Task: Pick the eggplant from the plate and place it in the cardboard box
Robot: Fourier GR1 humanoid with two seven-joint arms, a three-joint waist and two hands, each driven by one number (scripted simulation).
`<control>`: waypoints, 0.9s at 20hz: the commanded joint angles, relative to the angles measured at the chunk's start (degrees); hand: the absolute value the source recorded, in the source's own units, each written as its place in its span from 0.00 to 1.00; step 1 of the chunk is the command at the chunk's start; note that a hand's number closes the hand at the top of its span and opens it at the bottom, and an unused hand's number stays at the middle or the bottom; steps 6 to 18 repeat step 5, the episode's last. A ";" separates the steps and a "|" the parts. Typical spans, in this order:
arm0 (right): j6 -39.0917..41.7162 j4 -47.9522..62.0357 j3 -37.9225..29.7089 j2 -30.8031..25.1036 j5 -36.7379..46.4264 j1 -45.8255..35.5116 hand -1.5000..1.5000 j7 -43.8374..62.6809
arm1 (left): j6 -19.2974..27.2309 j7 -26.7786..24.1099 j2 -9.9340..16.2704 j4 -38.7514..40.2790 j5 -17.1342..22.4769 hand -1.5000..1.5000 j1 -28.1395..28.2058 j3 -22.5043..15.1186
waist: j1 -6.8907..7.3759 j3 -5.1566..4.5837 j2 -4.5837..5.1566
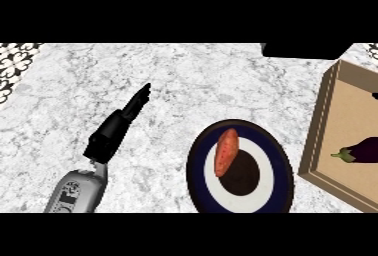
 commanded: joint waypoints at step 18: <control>24.73 7.45 -2.64 0.81 -17.80 -4.52 0.00 1.57 | -1.01 -0.35 0.53 0.76 1.03 0.50 -0.37 0.95 | 0.56 0.01 0.41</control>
